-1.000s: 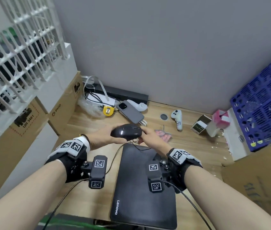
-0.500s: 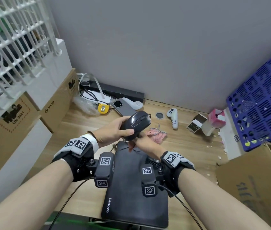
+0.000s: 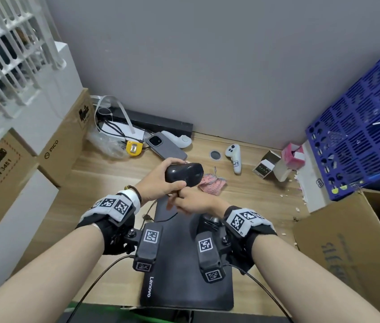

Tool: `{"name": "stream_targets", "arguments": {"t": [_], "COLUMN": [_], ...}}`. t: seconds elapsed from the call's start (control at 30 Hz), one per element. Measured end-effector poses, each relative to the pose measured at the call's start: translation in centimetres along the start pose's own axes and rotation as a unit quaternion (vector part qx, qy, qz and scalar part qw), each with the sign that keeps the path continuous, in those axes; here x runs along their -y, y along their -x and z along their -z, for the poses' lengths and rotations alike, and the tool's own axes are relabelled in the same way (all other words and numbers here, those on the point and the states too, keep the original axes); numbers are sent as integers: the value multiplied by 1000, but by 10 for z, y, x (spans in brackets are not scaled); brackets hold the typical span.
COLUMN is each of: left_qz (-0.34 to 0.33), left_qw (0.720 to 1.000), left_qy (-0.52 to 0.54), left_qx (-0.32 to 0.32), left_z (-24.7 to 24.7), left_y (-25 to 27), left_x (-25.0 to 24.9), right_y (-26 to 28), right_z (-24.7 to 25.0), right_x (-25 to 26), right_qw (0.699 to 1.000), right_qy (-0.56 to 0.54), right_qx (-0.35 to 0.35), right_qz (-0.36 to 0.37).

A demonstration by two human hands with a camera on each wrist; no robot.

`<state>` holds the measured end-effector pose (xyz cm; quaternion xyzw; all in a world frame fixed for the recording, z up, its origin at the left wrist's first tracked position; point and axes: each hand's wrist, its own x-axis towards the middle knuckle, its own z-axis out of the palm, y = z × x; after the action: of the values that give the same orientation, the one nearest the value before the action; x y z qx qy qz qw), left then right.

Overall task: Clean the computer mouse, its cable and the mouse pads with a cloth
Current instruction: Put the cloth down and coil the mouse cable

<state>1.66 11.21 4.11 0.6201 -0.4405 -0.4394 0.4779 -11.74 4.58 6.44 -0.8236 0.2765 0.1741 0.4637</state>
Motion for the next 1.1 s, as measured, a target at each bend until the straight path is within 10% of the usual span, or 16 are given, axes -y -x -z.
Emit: {"name": "stream_targets", "arguments": {"t": [0.33, 0.53, 0.83, 0.97, 1.1], "left_qz": [50, 127, 122, 137, 65], "left_qw": [994, 957, 923, 946, 990], "left_qy": [-17, 260, 362, 285, -11], "left_qx": [91, -29, 54, -75, -127], "left_z": [37, 48, 50, 46, 55], "left_y": [6, 8, 14, 5, -3], "left_x": [12, 23, 19, 18, 34], "right_y": [9, -3, -22, -18, -10], "right_z": [28, 16, -15, -21, -11], "right_x": [6, 17, 18, 19, 24], "right_qw": [994, 992, 994, 994, 990], "right_qy": [-27, -112, -39, -72, -86], "right_qx": [-103, -65, -98, -78, -102], "right_qz": [-1, -2, 35, -6, -51]}}
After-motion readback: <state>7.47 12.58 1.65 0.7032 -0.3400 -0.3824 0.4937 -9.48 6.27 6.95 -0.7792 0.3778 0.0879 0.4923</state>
